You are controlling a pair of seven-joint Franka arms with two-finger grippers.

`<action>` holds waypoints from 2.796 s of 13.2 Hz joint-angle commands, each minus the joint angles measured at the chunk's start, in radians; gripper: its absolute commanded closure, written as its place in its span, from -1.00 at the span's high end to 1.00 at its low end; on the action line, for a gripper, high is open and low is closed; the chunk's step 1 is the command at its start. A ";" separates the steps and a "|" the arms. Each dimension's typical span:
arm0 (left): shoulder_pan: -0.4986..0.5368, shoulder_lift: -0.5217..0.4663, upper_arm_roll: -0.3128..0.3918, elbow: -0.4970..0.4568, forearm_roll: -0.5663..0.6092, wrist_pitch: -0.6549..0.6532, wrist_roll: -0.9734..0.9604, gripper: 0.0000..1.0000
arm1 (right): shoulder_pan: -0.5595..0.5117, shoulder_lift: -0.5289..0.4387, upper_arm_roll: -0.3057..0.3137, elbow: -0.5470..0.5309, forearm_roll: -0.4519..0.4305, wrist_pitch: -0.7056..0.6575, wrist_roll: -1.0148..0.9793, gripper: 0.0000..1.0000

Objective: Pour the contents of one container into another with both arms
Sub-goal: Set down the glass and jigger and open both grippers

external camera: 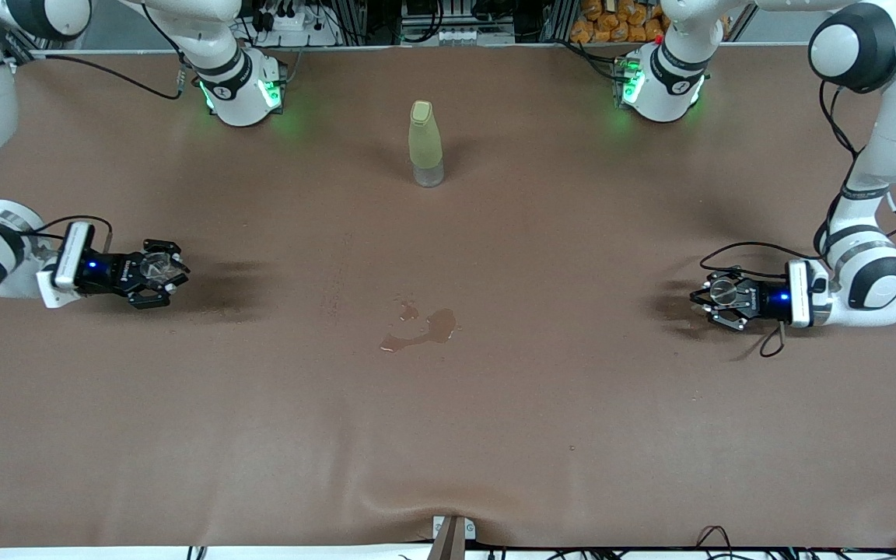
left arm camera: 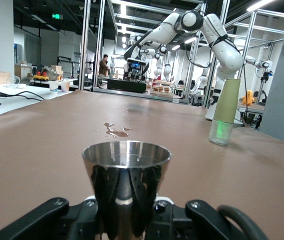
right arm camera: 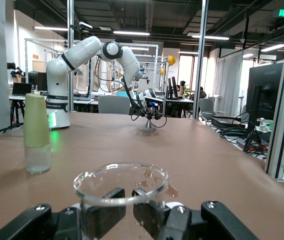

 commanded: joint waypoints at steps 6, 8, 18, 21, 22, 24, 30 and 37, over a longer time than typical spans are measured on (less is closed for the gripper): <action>-0.004 0.037 -0.010 0.016 0.010 -0.024 0.044 -1.00 | -0.035 0.143 0.015 0.051 -0.067 0.095 -0.169 -1.00; -0.004 0.039 -0.009 0.016 0.010 -0.024 0.044 -1.00 | -0.031 0.180 0.015 0.066 -0.064 0.114 -0.193 -1.00; -0.006 0.053 -0.010 0.016 0.009 -0.024 0.049 -0.35 | -0.003 0.252 0.021 0.094 -0.038 0.195 -0.241 -1.00; -0.008 0.054 -0.010 0.016 0.007 -0.024 0.049 -0.02 | 0.003 0.261 0.021 0.094 -0.032 0.229 -0.258 -1.00; -0.009 0.054 -0.010 0.016 0.007 -0.024 0.049 0.15 | 0.004 0.261 0.021 0.094 -0.030 0.229 -0.259 -1.00; -0.009 0.054 -0.010 0.016 0.006 -0.024 0.049 0.24 | 0.004 0.263 0.021 0.096 -0.029 0.229 -0.259 -1.00; -0.001 0.048 -0.010 0.019 0.007 -0.024 0.033 0.25 | -0.006 0.260 0.015 0.099 -0.029 0.228 -0.183 0.78; 0.038 0.036 -0.003 0.082 0.101 -0.032 -0.067 0.24 | 0.009 0.228 -0.069 0.114 -0.047 0.228 -0.125 1.00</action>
